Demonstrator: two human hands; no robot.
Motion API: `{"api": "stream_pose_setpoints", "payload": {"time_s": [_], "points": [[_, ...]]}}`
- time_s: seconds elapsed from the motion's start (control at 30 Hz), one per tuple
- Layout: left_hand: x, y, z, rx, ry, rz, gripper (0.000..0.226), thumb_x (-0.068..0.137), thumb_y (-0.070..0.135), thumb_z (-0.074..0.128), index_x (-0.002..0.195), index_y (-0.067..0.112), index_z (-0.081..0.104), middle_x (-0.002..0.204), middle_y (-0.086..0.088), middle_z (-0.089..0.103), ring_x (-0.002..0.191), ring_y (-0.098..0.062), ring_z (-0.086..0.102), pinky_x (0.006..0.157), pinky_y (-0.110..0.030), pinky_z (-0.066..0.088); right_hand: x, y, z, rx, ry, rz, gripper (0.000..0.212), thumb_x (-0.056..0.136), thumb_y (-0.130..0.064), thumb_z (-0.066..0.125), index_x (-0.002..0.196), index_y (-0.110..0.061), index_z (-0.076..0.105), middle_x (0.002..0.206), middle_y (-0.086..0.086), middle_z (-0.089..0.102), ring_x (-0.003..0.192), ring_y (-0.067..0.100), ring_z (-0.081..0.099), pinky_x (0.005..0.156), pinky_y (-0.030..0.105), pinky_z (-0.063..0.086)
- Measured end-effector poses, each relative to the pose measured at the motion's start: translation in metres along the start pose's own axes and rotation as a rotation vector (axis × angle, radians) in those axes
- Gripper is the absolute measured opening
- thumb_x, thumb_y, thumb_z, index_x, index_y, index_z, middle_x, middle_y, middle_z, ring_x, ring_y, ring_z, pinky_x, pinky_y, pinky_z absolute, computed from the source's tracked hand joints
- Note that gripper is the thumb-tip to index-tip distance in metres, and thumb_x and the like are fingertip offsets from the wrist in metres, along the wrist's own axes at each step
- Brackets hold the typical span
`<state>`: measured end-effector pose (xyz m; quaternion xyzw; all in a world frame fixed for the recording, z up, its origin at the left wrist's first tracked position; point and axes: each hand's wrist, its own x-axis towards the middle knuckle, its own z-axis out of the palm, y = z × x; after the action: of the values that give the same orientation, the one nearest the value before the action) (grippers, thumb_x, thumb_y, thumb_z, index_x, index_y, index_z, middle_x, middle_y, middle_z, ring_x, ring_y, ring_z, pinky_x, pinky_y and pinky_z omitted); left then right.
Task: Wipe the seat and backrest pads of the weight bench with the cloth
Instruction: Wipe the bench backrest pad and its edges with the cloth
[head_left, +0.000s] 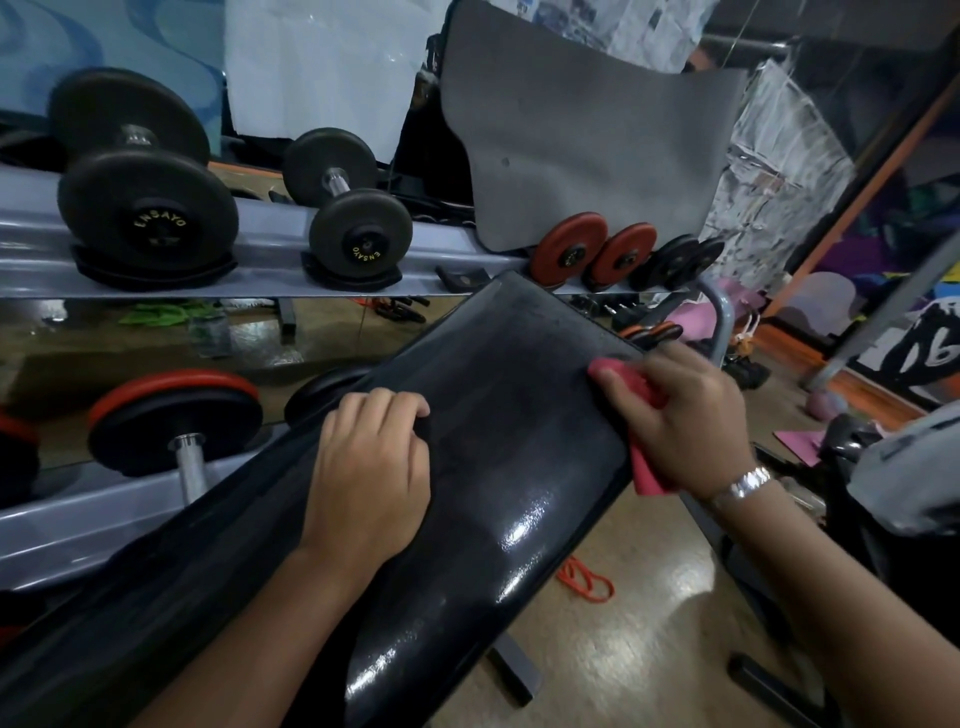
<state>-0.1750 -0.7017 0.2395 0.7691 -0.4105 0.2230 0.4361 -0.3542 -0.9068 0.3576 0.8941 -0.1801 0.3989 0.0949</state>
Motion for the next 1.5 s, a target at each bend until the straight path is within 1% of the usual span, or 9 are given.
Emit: {"api": "stream_pose_setpoints", "payload": {"time_s": [0.1, 0.3, 0.53, 0.6, 0.67, 0.9, 1.1, 1.37, 1.5], "points": [[0.0, 0.0, 0.0, 0.0, -0.003, -0.004, 0.024, 0.086, 0.01, 0.047, 0.104, 0.016, 0.063, 0.095, 0.001, 0.061, 0.094, -0.025, 0.054, 0.085, -0.041, 0.043, -0.01, 0.01, -0.007, 0.07, -0.052, -0.051, 0.026, 0.091, -0.041, 0.07, 0.085, -0.017, 0.075, 0.082, -0.004, 0.061, 0.072, 0.009, 0.055, 0.064, 0.026, 0.049], [0.0, 0.0, 0.0, -0.009, -0.007, -0.001, 0.024, 0.087, 0.011, 0.046, 0.104, 0.016, 0.062, 0.097, 0.002, 0.06, 0.095, -0.024, 0.053, 0.084, -0.039, 0.042, 0.034, 0.027, -0.002, -0.069, 0.002, 0.223, 0.037, 0.092, -0.049, 0.068, 0.082, -0.015, 0.077, 0.073, 0.0, 0.06, 0.067, 0.016, 0.053, 0.06, 0.03, 0.037], [0.0, 0.001, 0.0, -0.014, 0.007, -0.004, 0.023, 0.088, 0.011, 0.045, 0.103, 0.017, 0.063, 0.098, 0.003, 0.061, 0.095, -0.022, 0.053, 0.084, -0.037, 0.041, 0.025, 0.009, -0.007, 0.024, -0.158, -0.005, 0.024, 0.091, -0.046, 0.07, 0.072, -0.033, 0.066, 0.07, -0.011, 0.055, 0.062, 0.008, 0.053, 0.057, 0.028, 0.043], [0.0, 0.001, -0.001, -0.012, 0.007, -0.002, 0.023, 0.087, 0.01, 0.046, 0.102, 0.017, 0.063, 0.098, 0.003, 0.061, 0.095, -0.022, 0.053, 0.083, -0.037, 0.041, 0.044, 0.016, -0.002, -0.07, -0.144, 0.096, 0.033, 0.091, -0.054, 0.065, 0.065, -0.036, 0.054, 0.067, -0.013, 0.051, 0.062, 0.014, 0.053, 0.057, 0.029, 0.038], [-0.001, 0.001, -0.001, -0.013, 0.009, -0.005, 0.023, 0.086, 0.009, 0.048, 0.102, 0.016, 0.063, 0.098, 0.003, 0.061, 0.094, -0.022, 0.053, 0.083, -0.037, 0.041, 0.055, 0.017, 0.007, -0.133, -0.11, 0.174, 0.034, 0.09, -0.055, 0.064, 0.068, -0.03, 0.06, 0.073, -0.004, 0.058, 0.071, 0.025, 0.06, 0.06, 0.033, 0.045], [0.0, 0.001, -0.001, -0.024, 0.012, 0.002, 0.022, 0.087, 0.01, 0.047, 0.102, 0.017, 0.062, 0.098, 0.003, 0.06, 0.094, -0.022, 0.053, 0.083, -0.038, 0.042, 0.03, -0.015, 0.009, 0.052, -0.26, -0.127, 0.031, 0.091, -0.051, 0.068, 0.083, -0.021, 0.073, 0.079, -0.006, 0.062, 0.072, 0.013, 0.06, 0.063, 0.032, 0.049], [-0.001, 0.0, -0.001, -0.037, 0.006, -0.004, 0.021, 0.087, 0.009, 0.05, 0.101, 0.018, 0.062, 0.098, 0.005, 0.059, 0.093, -0.02, 0.052, 0.083, -0.037, 0.042, 0.076, 0.008, 0.023, -0.156, -0.16, 0.222, 0.042, 0.089, -0.057, 0.061, 0.076, -0.018, 0.07, 0.078, 0.007, 0.069, 0.081, 0.034, 0.065, 0.068, 0.044, 0.054], [-0.001, 0.0, -0.001, -0.044, 0.013, 0.002, 0.02, 0.087, 0.01, 0.05, 0.102, 0.018, 0.062, 0.099, 0.004, 0.059, 0.095, -0.021, 0.052, 0.083, -0.038, 0.043, 0.046, -0.03, 0.023, 0.087, -0.295, -0.164, 0.033, 0.088, -0.057, 0.064, 0.084, -0.025, 0.072, 0.081, -0.007, 0.062, 0.074, 0.016, 0.062, 0.065, 0.039, 0.053], [-0.001, -0.001, 0.0, -0.044, 0.012, -0.002, 0.021, 0.086, 0.008, 0.053, 0.102, 0.018, 0.062, 0.099, 0.004, 0.059, 0.094, -0.021, 0.052, 0.083, -0.038, 0.042, 0.077, -0.008, 0.034, -0.109, -0.21, 0.062, 0.038, 0.09, -0.059, 0.06, 0.084, -0.023, 0.07, 0.088, 0.003, 0.068, 0.084, 0.029, 0.064, 0.069, 0.04, 0.051]]}}
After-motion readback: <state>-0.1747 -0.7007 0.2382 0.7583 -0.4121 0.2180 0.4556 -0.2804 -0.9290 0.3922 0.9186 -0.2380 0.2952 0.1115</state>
